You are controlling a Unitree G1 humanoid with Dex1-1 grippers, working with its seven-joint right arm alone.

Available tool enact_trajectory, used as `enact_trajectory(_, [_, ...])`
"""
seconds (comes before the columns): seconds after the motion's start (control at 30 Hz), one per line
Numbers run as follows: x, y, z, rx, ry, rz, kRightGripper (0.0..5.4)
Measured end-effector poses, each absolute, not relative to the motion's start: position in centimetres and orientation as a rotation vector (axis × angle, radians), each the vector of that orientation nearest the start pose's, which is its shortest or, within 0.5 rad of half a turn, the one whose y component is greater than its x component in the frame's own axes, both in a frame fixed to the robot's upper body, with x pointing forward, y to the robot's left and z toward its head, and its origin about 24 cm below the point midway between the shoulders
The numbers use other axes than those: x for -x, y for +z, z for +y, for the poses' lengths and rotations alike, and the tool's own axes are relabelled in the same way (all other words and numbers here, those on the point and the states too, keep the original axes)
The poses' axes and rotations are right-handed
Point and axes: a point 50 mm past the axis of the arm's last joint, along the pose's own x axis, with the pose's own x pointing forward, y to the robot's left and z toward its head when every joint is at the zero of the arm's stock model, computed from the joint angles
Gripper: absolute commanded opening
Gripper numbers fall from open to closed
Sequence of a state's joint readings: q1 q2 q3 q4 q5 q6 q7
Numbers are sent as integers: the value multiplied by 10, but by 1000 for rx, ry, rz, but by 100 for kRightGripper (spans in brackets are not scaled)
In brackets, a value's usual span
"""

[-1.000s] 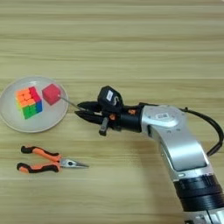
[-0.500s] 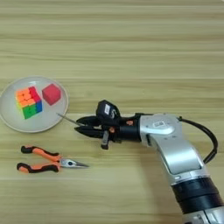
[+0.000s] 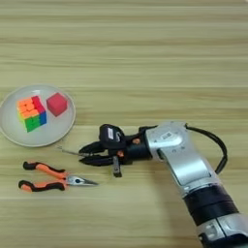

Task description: Move the objects on the table

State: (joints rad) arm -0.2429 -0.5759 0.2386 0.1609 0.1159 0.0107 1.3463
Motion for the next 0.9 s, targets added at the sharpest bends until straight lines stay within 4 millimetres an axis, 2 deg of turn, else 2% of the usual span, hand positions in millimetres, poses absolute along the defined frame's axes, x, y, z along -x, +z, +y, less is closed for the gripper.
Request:
enact_trajectory(0.37, [-252,34,-172,456,1484,442,79])
enact_trajectory(0.57, [-257,32,-170,476,1469,423,79])
enact_trajectory(0.6, [-258,32,-169,475,1466,421,108])
enact_trajectory(0.9, [-258,33,-167,476,1458,411,203])
